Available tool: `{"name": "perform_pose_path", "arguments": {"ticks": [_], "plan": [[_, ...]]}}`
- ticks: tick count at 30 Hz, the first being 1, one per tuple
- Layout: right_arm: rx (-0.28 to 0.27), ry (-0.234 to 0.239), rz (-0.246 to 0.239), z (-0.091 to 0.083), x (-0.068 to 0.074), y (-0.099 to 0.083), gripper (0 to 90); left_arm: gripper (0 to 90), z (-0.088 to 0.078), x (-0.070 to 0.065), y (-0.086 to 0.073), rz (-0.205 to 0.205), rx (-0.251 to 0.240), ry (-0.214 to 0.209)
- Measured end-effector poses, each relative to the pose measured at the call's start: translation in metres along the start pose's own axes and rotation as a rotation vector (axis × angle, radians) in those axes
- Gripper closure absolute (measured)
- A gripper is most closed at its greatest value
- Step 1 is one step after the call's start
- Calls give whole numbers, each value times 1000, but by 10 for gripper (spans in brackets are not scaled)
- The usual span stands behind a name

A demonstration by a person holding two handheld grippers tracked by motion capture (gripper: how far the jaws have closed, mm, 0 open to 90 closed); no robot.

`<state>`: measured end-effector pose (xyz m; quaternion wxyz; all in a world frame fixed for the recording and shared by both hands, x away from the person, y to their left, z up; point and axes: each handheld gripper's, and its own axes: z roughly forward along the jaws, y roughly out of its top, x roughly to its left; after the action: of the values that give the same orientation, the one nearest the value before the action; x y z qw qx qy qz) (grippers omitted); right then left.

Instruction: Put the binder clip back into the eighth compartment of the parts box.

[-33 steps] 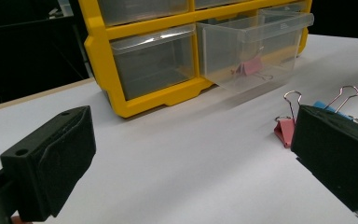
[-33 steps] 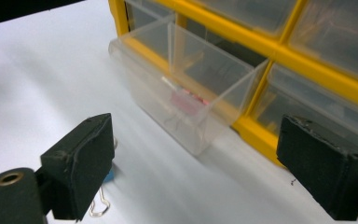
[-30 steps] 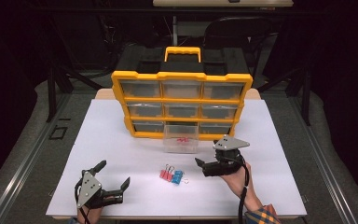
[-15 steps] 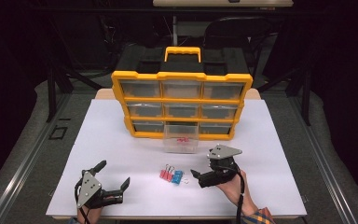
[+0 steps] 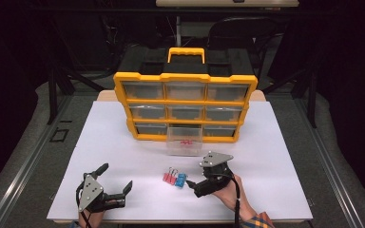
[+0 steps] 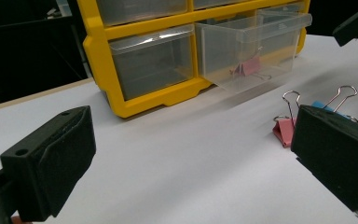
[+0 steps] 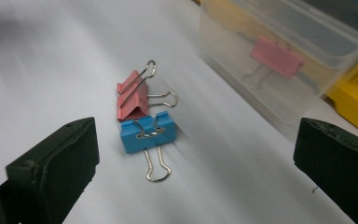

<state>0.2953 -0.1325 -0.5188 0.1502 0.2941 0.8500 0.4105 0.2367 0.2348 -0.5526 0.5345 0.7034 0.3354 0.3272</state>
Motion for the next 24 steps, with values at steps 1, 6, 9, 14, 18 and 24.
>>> {"name": "perform_pose_path", "arguments": {"ticks": [1, 6, 9, 14, 18, 24], "plan": [[5, 12, -6, 2, 2, 0, 0, 0, 0, 0, 0, 0, 0, 0], [24, 61, -54, 13, 10, 1, 0, 0, 0, 0, 0, -2, -1, -1], [30, 81, -63, 17, 10, 1, 0, 0, 0, 0, 0, -2, 0, 0], [44, 117, -85, 27, 11, 1, 6, 0, 1, 0, 0, 2, 2, 0], [57, 132, -112, 34, 11, 0, 93, 0, 1, 0, 0, 3, 4, -3], [92, 153, -144, 43, 11, -2, 200, 0, 2, 0, -1, -2, 7, -2]]}}
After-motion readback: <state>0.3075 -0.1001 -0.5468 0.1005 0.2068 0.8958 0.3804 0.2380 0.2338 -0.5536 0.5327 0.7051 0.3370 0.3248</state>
